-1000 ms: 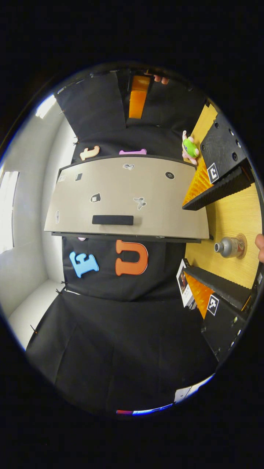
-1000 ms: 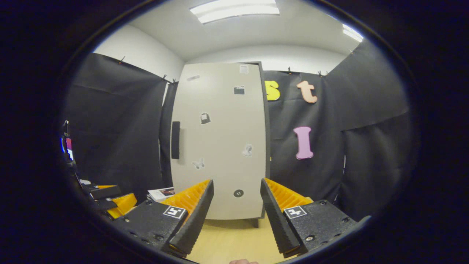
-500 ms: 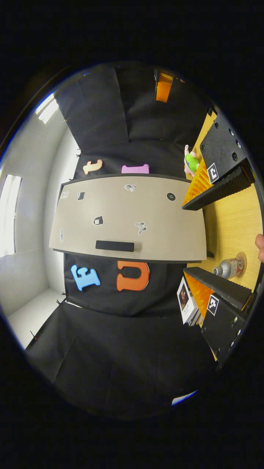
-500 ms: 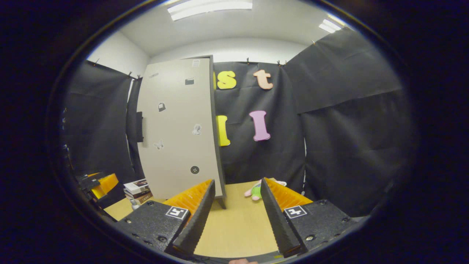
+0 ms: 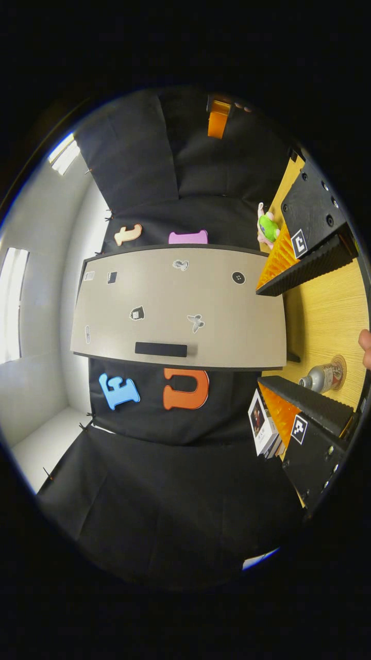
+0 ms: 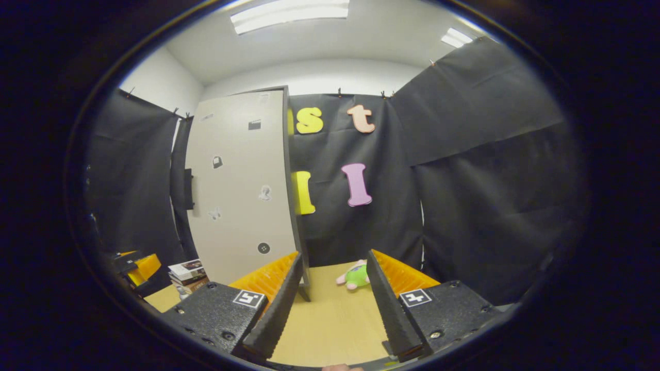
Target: Open the cabinet door with the right hand, grasp the bottle in the cabinet with the left hand and place it on the coaster, then close the cabinet door with the right hand.
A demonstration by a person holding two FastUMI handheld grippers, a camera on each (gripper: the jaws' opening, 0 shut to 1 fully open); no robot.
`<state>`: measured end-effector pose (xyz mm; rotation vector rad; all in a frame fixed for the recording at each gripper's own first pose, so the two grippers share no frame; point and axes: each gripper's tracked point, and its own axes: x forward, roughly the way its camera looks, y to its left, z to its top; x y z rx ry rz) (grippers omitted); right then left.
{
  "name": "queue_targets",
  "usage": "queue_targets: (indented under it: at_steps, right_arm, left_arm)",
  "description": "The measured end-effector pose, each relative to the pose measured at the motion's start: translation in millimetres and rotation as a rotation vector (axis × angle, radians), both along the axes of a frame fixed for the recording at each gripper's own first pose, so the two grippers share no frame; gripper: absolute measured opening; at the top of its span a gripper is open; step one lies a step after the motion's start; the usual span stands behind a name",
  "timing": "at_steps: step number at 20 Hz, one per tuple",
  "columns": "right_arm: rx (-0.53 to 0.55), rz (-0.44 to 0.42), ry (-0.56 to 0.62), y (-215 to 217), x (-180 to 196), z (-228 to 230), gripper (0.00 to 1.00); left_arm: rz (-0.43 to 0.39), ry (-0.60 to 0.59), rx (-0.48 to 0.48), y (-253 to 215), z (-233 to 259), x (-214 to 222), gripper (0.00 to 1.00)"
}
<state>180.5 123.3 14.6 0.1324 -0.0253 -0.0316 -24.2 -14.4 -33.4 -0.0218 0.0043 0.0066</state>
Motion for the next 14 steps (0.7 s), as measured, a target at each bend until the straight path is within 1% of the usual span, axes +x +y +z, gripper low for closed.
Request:
queue_targets:
  at_steps: [1,2,6,7,9,14]
  right_arm:
    - [-0.005,0.003,-0.001,2,2,1,0.81]
    - [-0.014,0.006,-0.005,5,2,1,0.79]
    - [-0.033,0.027,-0.009,18,7,2,0.79]
    - [-0.034,0.031,-0.003,21,8,1,0.81]
    - [-0.031,0.040,0.009,27,8,-3,0.81]
    - [-0.048,0.033,0.026,37,5,-5,0.81]
  left_arm:
    - [0.002,0.000,0.002,1,-1,0,0.94]
    - [0.005,0.000,0.004,2,-1,1,0.94]
    - [0.009,0.008,0.004,6,-4,2,0.94]
    - [0.008,0.009,0.004,6,-4,3,0.94]
    - [0.003,0.010,0.001,7,-4,3,0.94]
    - [-0.020,0.024,0.000,11,-9,2,0.94]
